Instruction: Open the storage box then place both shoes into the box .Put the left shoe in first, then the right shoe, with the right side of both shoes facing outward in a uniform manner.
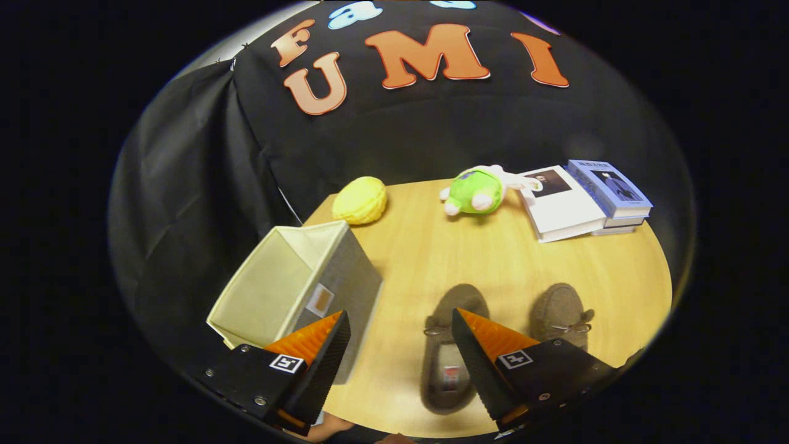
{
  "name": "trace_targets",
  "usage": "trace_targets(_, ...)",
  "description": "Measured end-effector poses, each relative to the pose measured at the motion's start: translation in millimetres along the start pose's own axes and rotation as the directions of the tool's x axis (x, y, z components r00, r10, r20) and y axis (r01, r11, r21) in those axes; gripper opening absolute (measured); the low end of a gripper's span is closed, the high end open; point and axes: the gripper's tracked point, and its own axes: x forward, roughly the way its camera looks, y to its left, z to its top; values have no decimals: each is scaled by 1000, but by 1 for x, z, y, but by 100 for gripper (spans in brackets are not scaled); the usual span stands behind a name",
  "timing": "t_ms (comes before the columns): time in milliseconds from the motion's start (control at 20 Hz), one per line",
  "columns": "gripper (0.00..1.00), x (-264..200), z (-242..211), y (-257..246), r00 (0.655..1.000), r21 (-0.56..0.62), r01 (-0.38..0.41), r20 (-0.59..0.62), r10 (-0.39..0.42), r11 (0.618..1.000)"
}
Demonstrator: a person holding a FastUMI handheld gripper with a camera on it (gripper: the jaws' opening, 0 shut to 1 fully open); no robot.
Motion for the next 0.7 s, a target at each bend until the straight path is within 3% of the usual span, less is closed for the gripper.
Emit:
trace_targets(200, 98, 11, -42, -28, 995, 25, 8, -99, -6, 1000)
trace_targets(400, 96, 30, -67, -57, 983, 30, 78, -169, -72, 996)
trace_targets(700, 78, 61, -78, -77, 967, 22, 154, -210, -146, 988)
